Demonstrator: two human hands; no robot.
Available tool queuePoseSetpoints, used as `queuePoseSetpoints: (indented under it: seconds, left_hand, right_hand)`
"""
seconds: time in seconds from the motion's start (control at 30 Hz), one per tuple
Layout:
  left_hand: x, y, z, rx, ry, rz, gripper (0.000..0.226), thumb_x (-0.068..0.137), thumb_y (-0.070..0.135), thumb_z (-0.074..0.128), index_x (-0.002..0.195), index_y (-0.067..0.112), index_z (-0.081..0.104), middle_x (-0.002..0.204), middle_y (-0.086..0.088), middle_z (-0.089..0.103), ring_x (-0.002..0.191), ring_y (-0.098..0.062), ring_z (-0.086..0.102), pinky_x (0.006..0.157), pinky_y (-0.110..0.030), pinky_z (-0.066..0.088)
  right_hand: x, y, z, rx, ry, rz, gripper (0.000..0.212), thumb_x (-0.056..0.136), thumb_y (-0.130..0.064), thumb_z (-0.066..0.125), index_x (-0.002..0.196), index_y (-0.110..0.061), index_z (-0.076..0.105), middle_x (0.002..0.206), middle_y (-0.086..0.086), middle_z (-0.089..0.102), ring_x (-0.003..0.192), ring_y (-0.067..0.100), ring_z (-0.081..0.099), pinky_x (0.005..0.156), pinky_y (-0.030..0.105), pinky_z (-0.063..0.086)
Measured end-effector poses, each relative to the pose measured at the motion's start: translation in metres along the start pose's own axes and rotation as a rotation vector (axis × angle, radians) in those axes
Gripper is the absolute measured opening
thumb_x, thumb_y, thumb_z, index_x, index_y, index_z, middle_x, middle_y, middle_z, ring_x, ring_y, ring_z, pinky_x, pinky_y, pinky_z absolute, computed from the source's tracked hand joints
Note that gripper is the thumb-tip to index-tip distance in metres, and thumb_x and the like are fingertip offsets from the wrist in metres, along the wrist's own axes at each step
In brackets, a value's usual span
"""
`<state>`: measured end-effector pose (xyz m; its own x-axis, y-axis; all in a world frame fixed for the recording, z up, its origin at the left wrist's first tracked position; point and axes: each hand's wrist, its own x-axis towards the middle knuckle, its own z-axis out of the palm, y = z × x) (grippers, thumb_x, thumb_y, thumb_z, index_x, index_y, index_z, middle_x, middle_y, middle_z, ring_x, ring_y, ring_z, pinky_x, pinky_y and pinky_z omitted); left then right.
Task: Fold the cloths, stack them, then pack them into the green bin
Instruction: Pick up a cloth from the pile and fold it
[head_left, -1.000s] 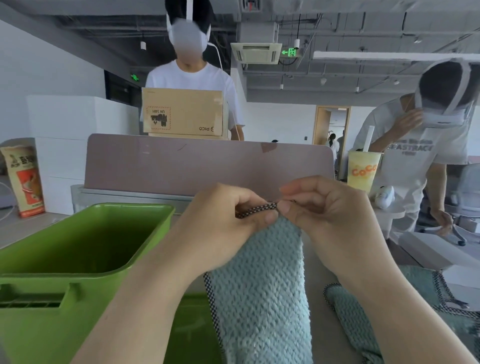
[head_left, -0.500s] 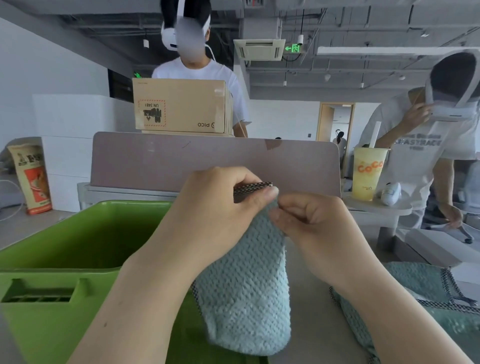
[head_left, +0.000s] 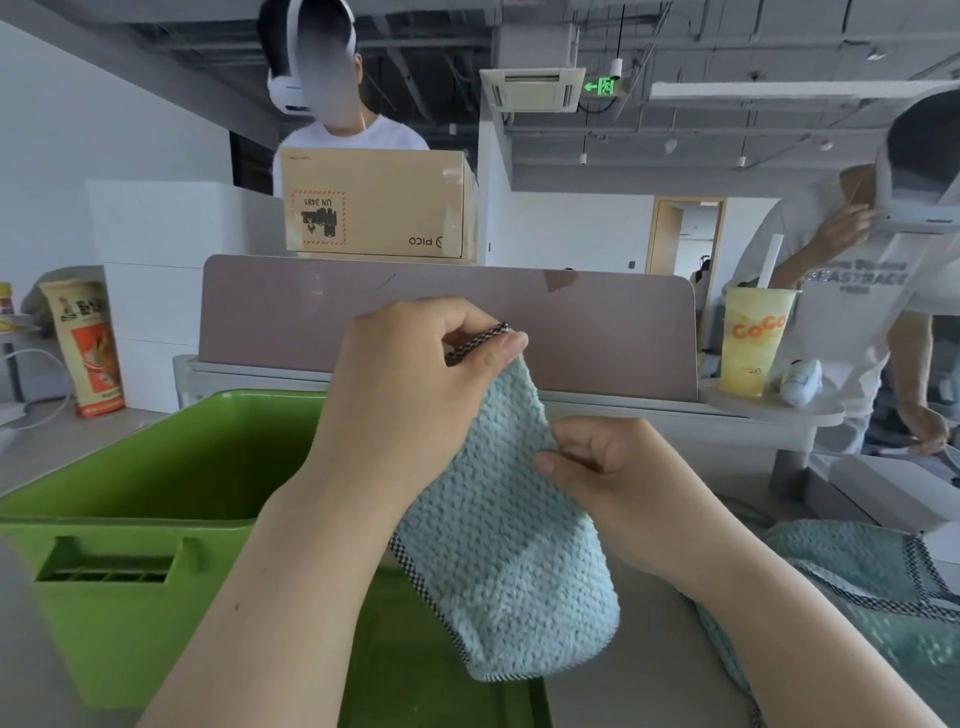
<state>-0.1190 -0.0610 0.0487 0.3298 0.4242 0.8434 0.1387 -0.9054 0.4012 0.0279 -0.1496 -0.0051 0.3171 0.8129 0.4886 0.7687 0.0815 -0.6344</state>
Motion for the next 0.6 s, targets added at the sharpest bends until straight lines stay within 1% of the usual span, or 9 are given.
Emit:
queuePoseSetpoints:
  seconds: [0.1, 0.2, 0.23, 0.27, 0.33, 0.37, 0.43, 0.53, 0.6]
  left_hand:
    - [0.001, -0.002, 0.001, -0.003, 0.033, -0.008, 0.014, 0.083, 0.041, 0.066, 0.082, 0.029, 0.074, 0.066, 0.03, 0.058, 0.081, 0.018, 0.055, 0.06, 0.002, 0.037]
    - [0.001, -0.004, 0.001, -0.013, 0.069, -0.009, 0.015, 0.083, 0.041, 0.067, 0.083, 0.028, 0.074, 0.067, 0.03, 0.058, 0.078, 0.018, 0.056, 0.059, 0.002, 0.037]
    - [0.001, -0.004, 0.001, -0.02, 0.087, -0.014, 0.015, 0.082, 0.041, 0.067, 0.083, 0.028, 0.074, 0.065, 0.03, 0.057, 0.074, 0.019, 0.056, 0.059, 0.002, 0.037]
    - [0.002, -0.005, 0.001, -0.029, 0.108, -0.019, 0.015, 0.082, 0.041, 0.067, 0.082, 0.028, 0.074, 0.064, 0.031, 0.055, 0.071, 0.02, 0.055, 0.058, 0.002, 0.036]
    - [0.002, -0.006, 0.0, -0.052, 0.15, -0.027, 0.011, 0.082, 0.041, 0.067, 0.08, 0.031, 0.071, 0.061, 0.031, 0.053, 0.066, 0.02, 0.055, 0.057, 0.002, 0.036]
    - [0.003, -0.006, -0.001, -0.056, 0.17, -0.025, 0.009, 0.082, 0.041, 0.067, 0.078, 0.034, 0.068, 0.061, 0.031, 0.053, 0.065, 0.02, 0.054, 0.057, 0.001, 0.036]
    - [0.003, -0.008, -0.003, -0.06, 0.216, -0.024, 0.009, 0.083, 0.041, 0.067, 0.079, 0.033, 0.068, 0.062, 0.031, 0.053, 0.064, 0.019, 0.055, 0.057, 0.001, 0.036]
    - [0.005, -0.013, -0.006, -0.052, 0.278, -0.032, 0.02, 0.083, 0.042, 0.066, 0.088, 0.025, 0.075, 0.066, 0.03, 0.055, 0.063, 0.014, 0.056, 0.057, -0.001, 0.038]
    - [0.006, -0.016, -0.008, -0.053, 0.301, -0.04, 0.022, 0.084, 0.042, 0.066, 0.09, 0.023, 0.075, 0.068, 0.03, 0.055, 0.063, 0.015, 0.056, 0.058, -0.001, 0.038]
  right_hand:
    - [0.001, 0.008, 0.003, -0.022, -0.065, 0.007, 0.019, 0.094, -0.021, 0.052, 0.088, -0.008, 0.065, 0.091, 0.023, 0.068, 0.087, 0.047, 0.061, 0.078, 0.055, 0.05]
    - [0.002, 0.016, 0.007, -0.069, -0.113, 0.033, 0.019, 0.091, -0.02, 0.053, 0.087, -0.003, 0.06, 0.092, 0.024, 0.066, 0.085, 0.045, 0.062, 0.078, 0.055, 0.051]
    - [0.003, 0.019, 0.008, -0.082, -0.128, 0.043, 0.018, 0.089, -0.019, 0.053, 0.086, -0.003, 0.06, 0.09, 0.023, 0.066, 0.08, 0.043, 0.063, 0.076, 0.054, 0.052]
    - [0.004, 0.023, 0.008, -0.094, -0.141, 0.056, 0.015, 0.088, -0.016, 0.053, 0.082, -0.004, 0.059, 0.084, 0.021, 0.065, 0.069, 0.037, 0.06, 0.07, 0.051, 0.052]
    - [0.004, 0.029, 0.009, -0.123, -0.17, 0.085, 0.016, 0.087, -0.01, 0.054, 0.071, -0.007, 0.053, 0.065, 0.012, 0.052, 0.058, 0.019, 0.043, 0.056, 0.039, 0.04]
    - [0.004, 0.032, 0.01, -0.133, -0.19, 0.102, 0.019, 0.085, -0.007, 0.053, 0.067, -0.008, 0.049, 0.062, 0.005, 0.046, 0.058, 0.015, 0.038, 0.056, 0.034, 0.034]
    - [0.003, 0.036, 0.012, -0.159, -0.23, 0.129, 0.02, 0.082, -0.006, 0.052, 0.065, -0.008, 0.043, 0.062, -0.001, 0.04, 0.058, 0.012, 0.034, 0.056, 0.03, 0.03]
    - [0.004, 0.047, 0.014, -0.221, -0.274, 0.171, 0.018, 0.08, -0.007, 0.052, 0.065, -0.008, 0.042, 0.061, -0.005, 0.039, 0.056, 0.01, 0.033, 0.054, 0.028, 0.03]
    - [0.004, 0.055, 0.016, -0.246, -0.291, 0.209, 0.026, 0.082, -0.006, 0.054, 0.06, -0.013, 0.042, 0.055, -0.01, 0.041, 0.052, 0.008, 0.036, 0.054, 0.027, 0.033]
